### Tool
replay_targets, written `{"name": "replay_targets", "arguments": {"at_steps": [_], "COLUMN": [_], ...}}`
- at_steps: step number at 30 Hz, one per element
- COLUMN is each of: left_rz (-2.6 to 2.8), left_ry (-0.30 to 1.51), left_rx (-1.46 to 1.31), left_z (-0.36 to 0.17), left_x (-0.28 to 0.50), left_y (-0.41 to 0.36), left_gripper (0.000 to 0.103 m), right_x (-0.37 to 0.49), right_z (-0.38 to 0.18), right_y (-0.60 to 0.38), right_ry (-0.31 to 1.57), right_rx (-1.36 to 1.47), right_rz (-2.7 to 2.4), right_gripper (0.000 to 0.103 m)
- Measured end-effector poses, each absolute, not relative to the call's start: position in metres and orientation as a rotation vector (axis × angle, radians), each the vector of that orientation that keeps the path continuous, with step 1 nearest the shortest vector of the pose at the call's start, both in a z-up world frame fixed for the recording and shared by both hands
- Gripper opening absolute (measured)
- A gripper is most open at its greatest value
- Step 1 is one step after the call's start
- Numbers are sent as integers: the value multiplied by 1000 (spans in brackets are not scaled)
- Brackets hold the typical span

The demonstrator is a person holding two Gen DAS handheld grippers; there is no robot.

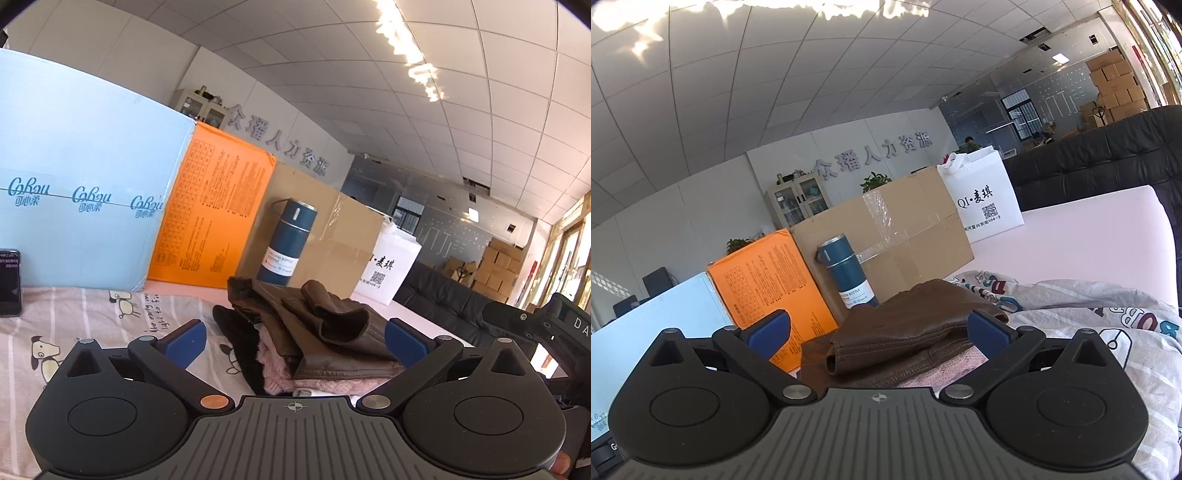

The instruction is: Fold clothes

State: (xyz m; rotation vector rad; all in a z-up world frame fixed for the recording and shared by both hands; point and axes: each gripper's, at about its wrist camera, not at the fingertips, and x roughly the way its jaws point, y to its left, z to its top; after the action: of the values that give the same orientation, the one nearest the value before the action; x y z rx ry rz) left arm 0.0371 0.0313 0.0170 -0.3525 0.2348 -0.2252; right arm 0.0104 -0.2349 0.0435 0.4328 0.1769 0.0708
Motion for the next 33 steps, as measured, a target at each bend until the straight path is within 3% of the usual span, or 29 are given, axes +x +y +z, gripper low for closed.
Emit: {"name": "replay_targets", "arguments": {"at_steps": [18,33], "left_rz": [-150,12], "left_ry": [212,233], "left_rx": [-166,-134], "left_z": [16,14], "left_x": [20,24], "left_y": [4,11], "left_gripper": [103,103], "right_x": [-27,-2], "right_z": [35,16], "right_y": [-225,-210], "right_ry": [150,212], "right_rx": [241,203], "right_rz": [-126,-83], "right_gripper": [103,103]}}
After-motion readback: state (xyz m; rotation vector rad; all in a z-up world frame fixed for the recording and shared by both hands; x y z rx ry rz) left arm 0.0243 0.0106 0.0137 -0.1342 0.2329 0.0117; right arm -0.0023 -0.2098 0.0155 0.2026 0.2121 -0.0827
